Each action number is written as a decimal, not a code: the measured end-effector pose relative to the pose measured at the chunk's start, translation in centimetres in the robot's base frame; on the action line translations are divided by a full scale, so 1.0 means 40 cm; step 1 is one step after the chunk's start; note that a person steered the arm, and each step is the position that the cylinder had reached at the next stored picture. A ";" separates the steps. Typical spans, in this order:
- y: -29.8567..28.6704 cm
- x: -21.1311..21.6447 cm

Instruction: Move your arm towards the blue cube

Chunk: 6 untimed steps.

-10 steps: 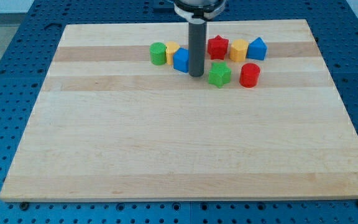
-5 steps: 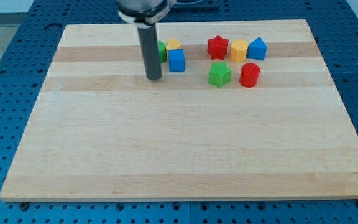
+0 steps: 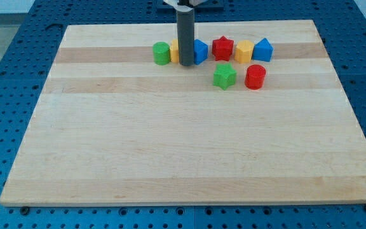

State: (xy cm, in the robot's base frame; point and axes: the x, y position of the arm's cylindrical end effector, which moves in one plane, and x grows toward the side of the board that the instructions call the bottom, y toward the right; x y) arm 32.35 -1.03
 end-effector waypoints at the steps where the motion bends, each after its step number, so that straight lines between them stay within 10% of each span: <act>1: 0.000 0.043; 6: -0.165 0.094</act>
